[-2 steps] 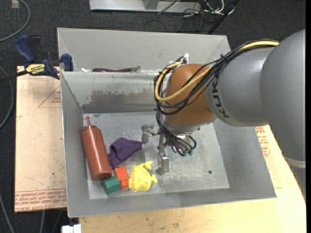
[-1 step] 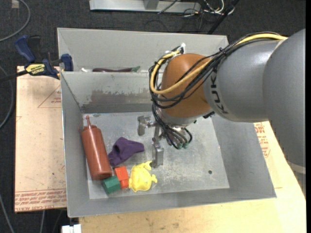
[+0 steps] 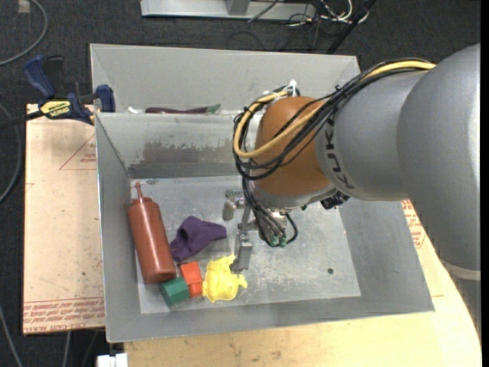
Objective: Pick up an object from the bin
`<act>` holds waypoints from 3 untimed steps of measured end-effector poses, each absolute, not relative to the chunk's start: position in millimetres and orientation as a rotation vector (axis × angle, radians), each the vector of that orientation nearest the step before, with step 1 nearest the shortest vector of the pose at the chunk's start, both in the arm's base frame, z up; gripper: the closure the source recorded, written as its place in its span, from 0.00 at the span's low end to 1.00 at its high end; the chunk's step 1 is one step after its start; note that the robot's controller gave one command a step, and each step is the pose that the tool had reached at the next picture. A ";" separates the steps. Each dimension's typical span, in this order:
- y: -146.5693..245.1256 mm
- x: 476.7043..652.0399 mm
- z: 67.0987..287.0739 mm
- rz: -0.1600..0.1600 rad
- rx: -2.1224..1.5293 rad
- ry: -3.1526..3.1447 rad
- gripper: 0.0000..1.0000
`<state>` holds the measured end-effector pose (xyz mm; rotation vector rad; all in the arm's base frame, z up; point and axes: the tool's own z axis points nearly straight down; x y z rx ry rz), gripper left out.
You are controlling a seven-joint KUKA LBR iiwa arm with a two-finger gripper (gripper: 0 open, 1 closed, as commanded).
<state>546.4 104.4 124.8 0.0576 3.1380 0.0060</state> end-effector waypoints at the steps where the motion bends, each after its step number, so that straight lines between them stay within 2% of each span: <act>1: 121.9 558.6 121.8 0.004 -0.111 3.133 0.00; 2: 145.0 575.1 120.5 0.004 -0.612 3.068 0.00; 3: 148.7 575.5 116.4 0.005 -0.772 3.027 0.00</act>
Offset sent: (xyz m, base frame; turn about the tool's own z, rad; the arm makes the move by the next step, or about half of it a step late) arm 0.0000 0.0000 0.0000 0.0000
